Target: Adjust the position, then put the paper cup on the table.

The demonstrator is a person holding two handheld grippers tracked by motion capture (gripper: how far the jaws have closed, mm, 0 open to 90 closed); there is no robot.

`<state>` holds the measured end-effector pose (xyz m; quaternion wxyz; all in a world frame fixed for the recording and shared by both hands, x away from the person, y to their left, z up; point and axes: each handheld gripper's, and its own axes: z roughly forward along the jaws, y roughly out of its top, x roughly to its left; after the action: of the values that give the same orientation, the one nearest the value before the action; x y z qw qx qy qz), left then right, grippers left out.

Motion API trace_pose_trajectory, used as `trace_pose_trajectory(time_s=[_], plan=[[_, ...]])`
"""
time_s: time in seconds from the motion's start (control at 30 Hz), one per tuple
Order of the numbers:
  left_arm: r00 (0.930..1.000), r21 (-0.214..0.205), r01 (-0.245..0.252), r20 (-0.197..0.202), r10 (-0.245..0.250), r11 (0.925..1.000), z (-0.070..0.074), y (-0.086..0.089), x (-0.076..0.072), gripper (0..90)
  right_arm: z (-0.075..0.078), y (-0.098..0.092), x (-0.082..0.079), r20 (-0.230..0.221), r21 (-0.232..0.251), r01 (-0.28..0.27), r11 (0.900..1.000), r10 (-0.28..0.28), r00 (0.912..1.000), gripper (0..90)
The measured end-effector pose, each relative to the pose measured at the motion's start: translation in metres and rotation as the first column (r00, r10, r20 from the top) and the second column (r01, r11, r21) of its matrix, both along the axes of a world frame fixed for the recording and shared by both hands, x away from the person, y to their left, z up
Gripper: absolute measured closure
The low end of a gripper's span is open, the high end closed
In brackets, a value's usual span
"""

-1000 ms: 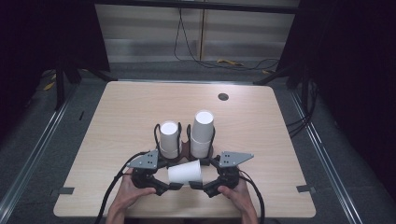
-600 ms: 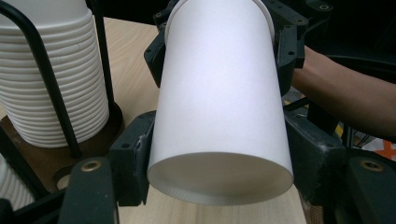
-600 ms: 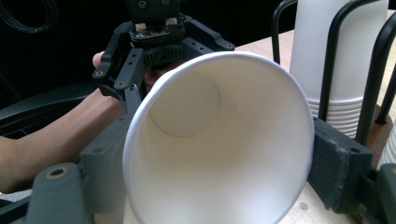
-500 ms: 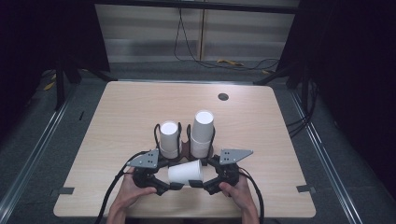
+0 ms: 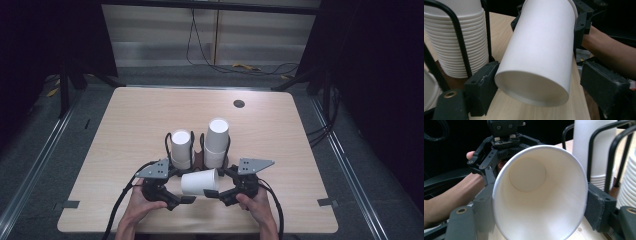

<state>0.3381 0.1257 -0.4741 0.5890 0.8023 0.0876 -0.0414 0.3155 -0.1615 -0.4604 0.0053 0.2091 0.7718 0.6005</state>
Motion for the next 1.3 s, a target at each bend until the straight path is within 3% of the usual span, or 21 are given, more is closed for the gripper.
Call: trace_pose_trajectory(time_s=[0.1,0.13,0.17,0.27,0.4,0.43,0.47,0.5,0.57,0.63,0.8,0.83,0.93,1.03,1.07,1.13,1.2,1.23,1.27,1.3], plan=[[0.9984,-0.003,-0.056,-0.001,0.056,0.9984,-0.004,0.005,0.001,15.3,0.001,-0.004,0.000,-0.004,-0.003,0.031,0.9995,-0.031,0.9995,24.2],[0.9931,-0.023,-0.116,0.012,0.117,0.9929,-0.007,0.009,0.001,15.4,0.002,-0.009,-0.001,-0.004,-0.001,0.054,0.9985,-0.054,0.9985,24.4],[0.9931,-0.023,-0.116,0.012,0.117,0.9929,-0.007,0.009,0.001,15.4,0.002,-0.009,-0.001,-0.004,-0.001,0.054,0.9985,-0.054,0.9985,24.4],[0.9825,-0.030,-0.185,-0.024,0.185,0.9823,-0.012,0.016,0.004,15.4,0.004,-0.014,-0.002,0.001,-0.012,0.092,0.9957,-0.092,0.9958,24.5],[0.9673,-0.022,-0.253,-0.018,0.253,0.9671,-0.017,0.022,0.003,15.4,0.009,-0.022,-0.005,-0.002,-0.041,0.125,0.9914,-0.125,0.9922,24.7],[0.9616,-0.014,-0.274,-0.008,0.274,0.9615,-0.018,0.023,0.003,15.4,0.010,-0.024,-0.006,-0.001,-0.049,0.134,0.9897,-0.134,0.9909,24.7],[0.9527,-0.014,-0.304,0.005,0.304,0.9526,-0.019,0.024,0.002,15.4,0.010,-0.024,-0.006,-0.001,-0.049,0.134,0.9897,-0.134,0.9909,24.7],[0.9388,-0.035,-0.343,0.022,0.344,0.9387,-0.022,0.026,0.001,15.5,0.010,-0.026,-0.006,-0.003,-0.054,0.140,0.9887,-0.140,0.9902,24.7],[0.9241,-0.033,-0.379,0.037,0.380,0.9247,-0.025,0.030,-0.001,15.5,0.009,-0.028,-0.006,-0.009,-0.065,0.155,0.9857,-0.156,0.9877,24.8],[0.9204,-0.022,-0.389,0.038,0.389,0.9212,-0.027,0.030,-0.001,15.5,0.009,-0.030,-0.006,-0.015,-0.075,0.169,0.9828,-0.170,0.9853,24.8],[0.8775,-0.052,-0.471,0.073,0.474,0.8804,-0.033,0.033,-0.004,15.6,0.010,-0.034,-0.005,-0.023,-0.095,0.192,0.9768,-0.195,0.9805,24.8],[0.8672,-0.040,-0.489,0.085,0.491,0.8713,-0.034,0.034,-0.004,15.6,0.010,-0.035,-0.005,-0.024,-0.101,0.196,0.9755,-0.199,0.9797,24.8],[0.8621,-0.068,-0.494,0.093,0.498,0.8670,-0.032,0.034,-0.006,15.6,0.010,-0.038,-0.004,-0.030,-0.119,0.219,0.9685,-0.224,0.9742,24.9],[0.8640,-0.025,-0.493,0.101,0.493,0.8694,-0.033,0.033,-0.007,15.6,0.011,-0.038,-0.005,-0.031,-0.125,0.220,0.9674,-0.226,0.9737,25.0],[0.8568,-0.029,-0.504,0.109,0.504,0.8633,-0.033,0.032,-0.008,15.8,0.012,-0.038,-0.005,-0.030,-0.132,0.228,0.9645,-0.234,0.9717,25.0],[0.8264,-0.064,-0.545,0.126,0.549,0.8358,-0.034,0.031,-0.011,15.8,0.013,-0.041,-0.006,-0.034,-0.153,0.248,0.9566,-0.256,0.9661,25.0],[0.8096,-0.090,-0.564,0.134,0.571,0.8206,-0.035,0.032,-0.014,15.8,0.013,-0.041,-0.006,-0.033,-0.158,0.251,0.9551,-0.259,0.9654,25.0],[0.8030,-0.108,-0.570,0.136,0.580,0.8144,-0.035,0.033,-0.014,15.8,0.013,-0.043,-0.007,-0.039,-0.177,0.258,0.9498,-0.269,0.9624,25.0],[0.7895,-0.111,-0.589,0.130,0.600,0.8002,-0.035,0.034,-0.015,15.8,0.013,-0.043,-0.007,-0.039,-0.177,0.258,0.9498,-0.269,0.9624,25.0],[0.7791,-0.118,-0.601,0.135,0.612,0.7907,-0.035,0.034,-0.016,15.7,0.014,-0.044,-0.006,-0.041,-0.187,0.261,0.9468,-0.273,0.9610,25.0]])
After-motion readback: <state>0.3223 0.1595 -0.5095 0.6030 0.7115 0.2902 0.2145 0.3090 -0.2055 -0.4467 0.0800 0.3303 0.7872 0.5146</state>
